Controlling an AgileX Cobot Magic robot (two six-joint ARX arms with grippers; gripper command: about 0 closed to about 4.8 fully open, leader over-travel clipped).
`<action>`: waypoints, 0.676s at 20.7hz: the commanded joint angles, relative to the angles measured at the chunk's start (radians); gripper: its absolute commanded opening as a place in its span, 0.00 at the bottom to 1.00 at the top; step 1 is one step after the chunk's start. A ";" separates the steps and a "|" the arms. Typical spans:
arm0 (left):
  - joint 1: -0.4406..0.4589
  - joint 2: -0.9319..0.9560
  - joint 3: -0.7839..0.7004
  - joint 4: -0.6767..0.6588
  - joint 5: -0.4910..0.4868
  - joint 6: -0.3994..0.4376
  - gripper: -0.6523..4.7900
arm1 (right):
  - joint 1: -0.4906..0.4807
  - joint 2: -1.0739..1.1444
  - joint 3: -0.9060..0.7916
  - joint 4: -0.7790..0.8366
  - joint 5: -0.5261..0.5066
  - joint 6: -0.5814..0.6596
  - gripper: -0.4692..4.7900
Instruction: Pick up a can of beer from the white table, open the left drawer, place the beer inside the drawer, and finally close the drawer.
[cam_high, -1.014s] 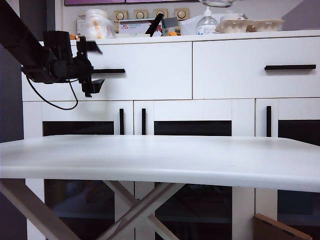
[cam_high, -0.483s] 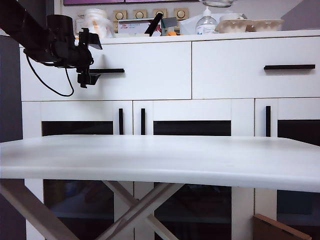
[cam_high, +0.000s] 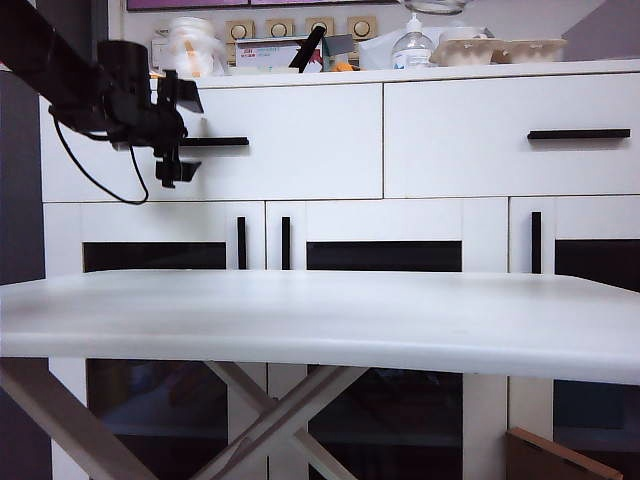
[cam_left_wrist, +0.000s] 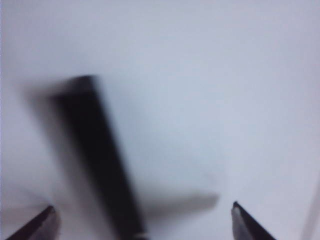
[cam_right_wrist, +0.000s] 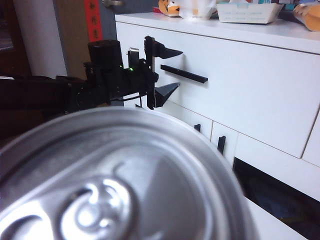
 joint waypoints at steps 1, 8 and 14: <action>-0.004 0.000 0.003 0.019 0.000 -0.006 1.00 | 0.001 -0.008 0.013 0.062 -0.002 -0.003 0.19; -0.005 0.000 0.003 0.044 -0.019 -0.005 0.90 | 0.001 -0.008 0.013 0.060 -0.002 -0.003 0.19; -0.005 0.001 0.003 0.044 -0.048 0.003 0.29 | 0.001 -0.008 0.013 0.059 -0.002 -0.003 0.19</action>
